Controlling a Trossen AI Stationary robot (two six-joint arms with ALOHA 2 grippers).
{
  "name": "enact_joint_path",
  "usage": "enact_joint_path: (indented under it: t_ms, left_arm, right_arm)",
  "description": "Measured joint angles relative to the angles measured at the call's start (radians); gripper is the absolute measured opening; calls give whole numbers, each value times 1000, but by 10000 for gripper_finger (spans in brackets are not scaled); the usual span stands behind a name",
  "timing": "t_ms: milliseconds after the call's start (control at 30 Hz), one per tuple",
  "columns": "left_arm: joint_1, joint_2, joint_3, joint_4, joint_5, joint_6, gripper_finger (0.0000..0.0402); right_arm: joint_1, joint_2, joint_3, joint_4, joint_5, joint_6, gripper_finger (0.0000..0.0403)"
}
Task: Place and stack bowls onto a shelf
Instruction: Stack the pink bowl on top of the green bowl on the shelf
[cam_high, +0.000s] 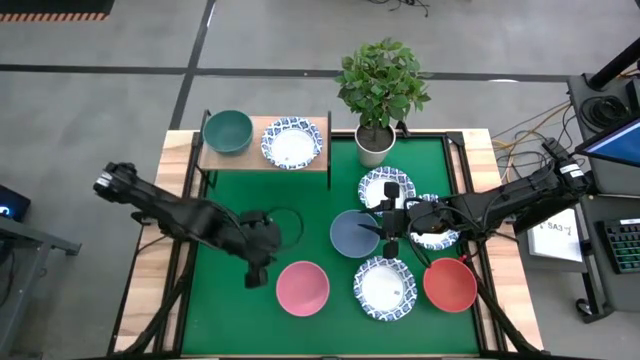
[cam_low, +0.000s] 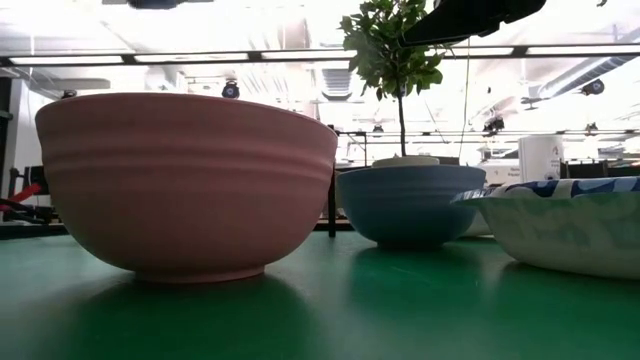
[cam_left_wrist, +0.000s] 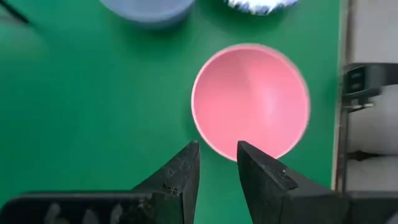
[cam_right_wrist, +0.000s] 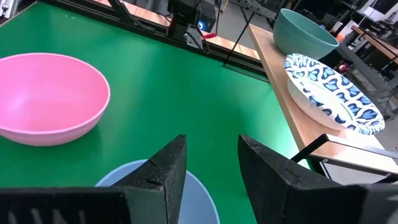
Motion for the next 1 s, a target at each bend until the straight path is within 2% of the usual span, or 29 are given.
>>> enact_joint_path:
  t_ms: [100,333,600,700,800,1000]
  left_arm:
    - [-10,59,-17,5,13,-47,91]
    - [-37,168,-7,87,22,-41,111]
    - [-39,247,15,87,26,-36,178]
    - [-38,266,9,86,-16,-30,197]
    - [-32,288,4,85,-55,-30,200]
    - [-7,335,0,90,-61,-57,188]
  right_arm:
    - [0,0,0,0,0,-1,134]
    - [0,0,0,0,-14,-4,134]
    - [0,0,0,-1,-29,-31,134]
    - [0,0,0,-1,-29,-36,134]
    - [0,0,0,-1,-29,-39,134]
    - [0,0,0,0,-26,-39,134]
